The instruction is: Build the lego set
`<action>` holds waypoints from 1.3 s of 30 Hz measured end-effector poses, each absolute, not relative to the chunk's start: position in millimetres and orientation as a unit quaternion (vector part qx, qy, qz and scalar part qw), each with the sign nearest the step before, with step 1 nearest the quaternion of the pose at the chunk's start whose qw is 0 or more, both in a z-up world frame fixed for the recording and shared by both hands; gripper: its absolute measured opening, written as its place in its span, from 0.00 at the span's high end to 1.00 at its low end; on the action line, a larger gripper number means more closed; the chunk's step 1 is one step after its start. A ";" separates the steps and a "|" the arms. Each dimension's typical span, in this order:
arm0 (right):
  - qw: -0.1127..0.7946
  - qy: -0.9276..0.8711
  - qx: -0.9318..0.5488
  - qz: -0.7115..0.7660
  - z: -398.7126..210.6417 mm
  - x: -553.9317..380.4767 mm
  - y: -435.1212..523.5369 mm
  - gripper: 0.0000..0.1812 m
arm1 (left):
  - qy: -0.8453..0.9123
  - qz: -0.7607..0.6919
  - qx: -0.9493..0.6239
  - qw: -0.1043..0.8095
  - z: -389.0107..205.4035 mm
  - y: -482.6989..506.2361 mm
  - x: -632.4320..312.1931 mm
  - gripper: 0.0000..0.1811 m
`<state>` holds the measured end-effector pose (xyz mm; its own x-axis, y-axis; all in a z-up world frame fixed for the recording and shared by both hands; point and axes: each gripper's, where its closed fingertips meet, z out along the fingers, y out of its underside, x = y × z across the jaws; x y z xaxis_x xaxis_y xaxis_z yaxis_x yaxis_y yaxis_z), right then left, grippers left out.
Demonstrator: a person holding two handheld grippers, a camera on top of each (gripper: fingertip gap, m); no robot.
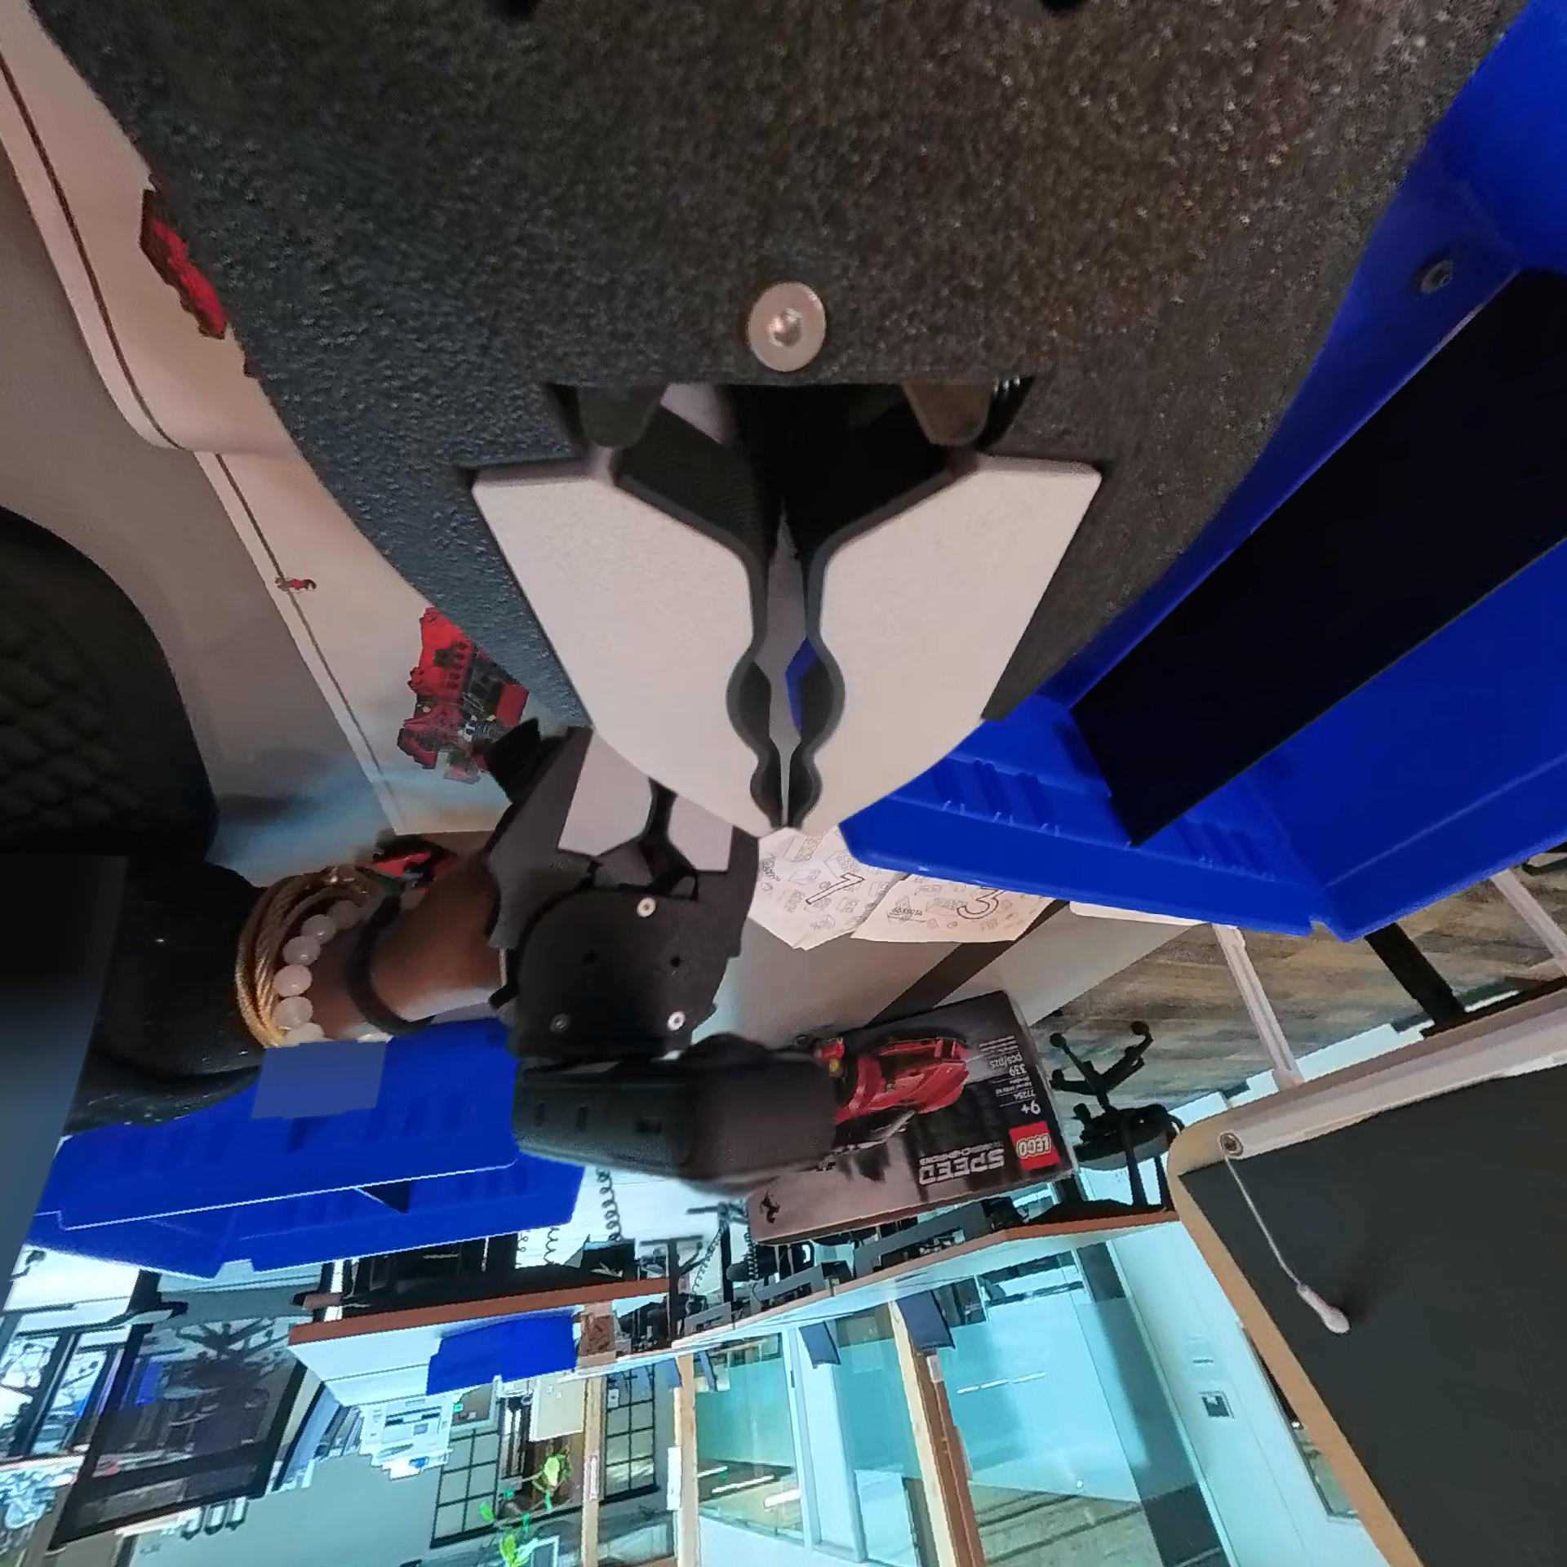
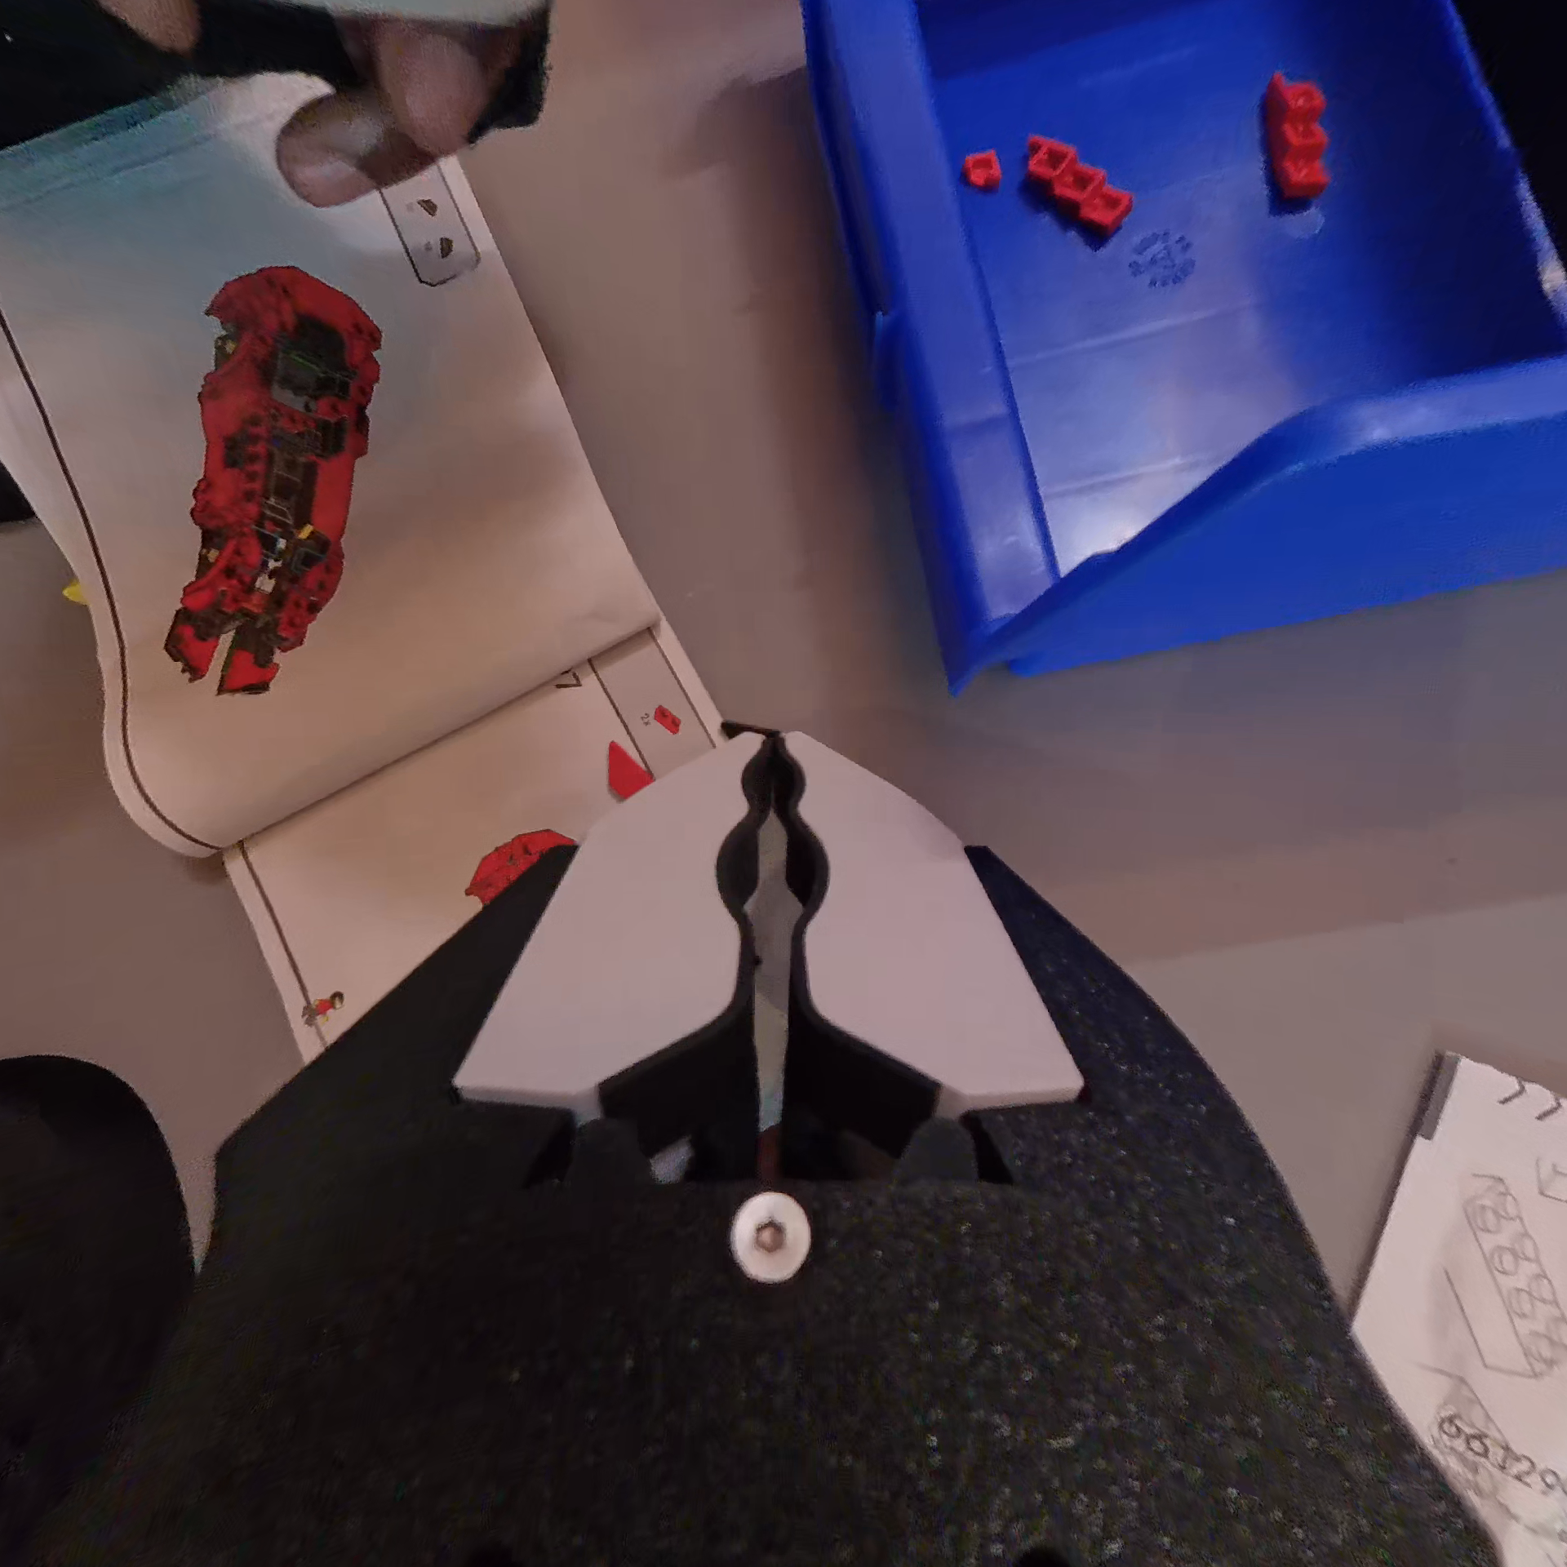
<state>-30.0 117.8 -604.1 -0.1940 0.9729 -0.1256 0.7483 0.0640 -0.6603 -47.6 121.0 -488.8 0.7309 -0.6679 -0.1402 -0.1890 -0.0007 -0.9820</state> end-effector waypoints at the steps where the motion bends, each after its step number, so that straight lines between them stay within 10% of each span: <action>1: 0.183 -0.706 -0.610 0.310 -602.8 -28.7 118.8 1.00 | 0.311 -0.191 -0.683 0.632 -489.3 121.6 -48.1 1.00; 39: 0.069 -0.997 -0.039 0.008 -613.5 -34.2 113.5 0.93 | 0.155 -0.171 -0.604 0.763 -429.4 128.2 -114.2 1.00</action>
